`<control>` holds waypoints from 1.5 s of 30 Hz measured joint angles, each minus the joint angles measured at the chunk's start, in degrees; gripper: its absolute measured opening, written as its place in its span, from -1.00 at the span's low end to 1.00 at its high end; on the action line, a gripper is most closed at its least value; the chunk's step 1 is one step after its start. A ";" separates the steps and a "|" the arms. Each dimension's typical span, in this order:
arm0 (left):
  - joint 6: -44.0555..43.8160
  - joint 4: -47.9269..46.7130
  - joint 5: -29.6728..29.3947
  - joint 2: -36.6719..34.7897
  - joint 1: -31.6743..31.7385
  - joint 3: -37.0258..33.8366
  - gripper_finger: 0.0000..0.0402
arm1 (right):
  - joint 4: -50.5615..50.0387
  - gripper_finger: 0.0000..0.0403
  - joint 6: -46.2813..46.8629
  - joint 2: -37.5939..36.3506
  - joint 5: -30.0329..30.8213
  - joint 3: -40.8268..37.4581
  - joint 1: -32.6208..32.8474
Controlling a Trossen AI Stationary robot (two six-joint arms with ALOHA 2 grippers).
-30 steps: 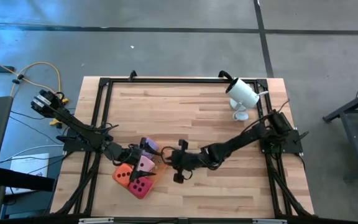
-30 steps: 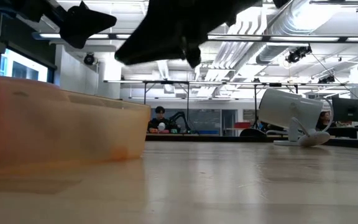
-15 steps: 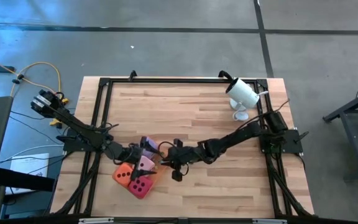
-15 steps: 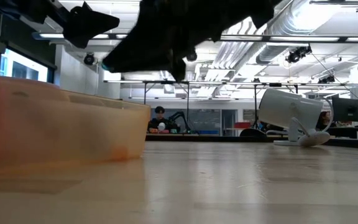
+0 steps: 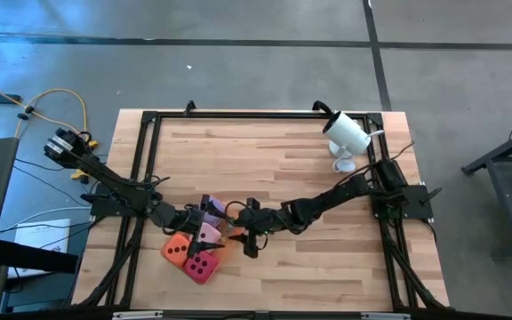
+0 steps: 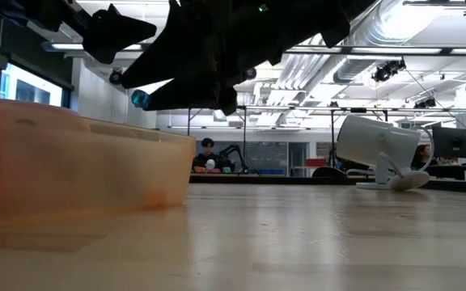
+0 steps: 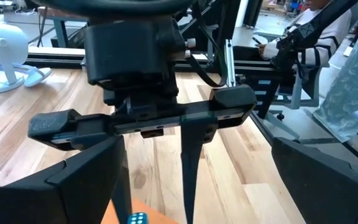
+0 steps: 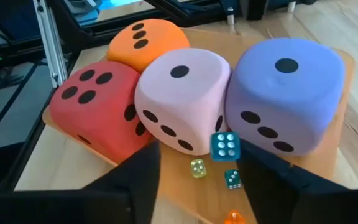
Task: Pick & Place Dice
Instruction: Put the small blue dice into the orange bin
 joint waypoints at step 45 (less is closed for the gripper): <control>-0.26 -0.24 0.11 0.00 -0.01 0.00 0.98 | 3.58 0.14 -19.93 4.48 12.77 -0.02 2.73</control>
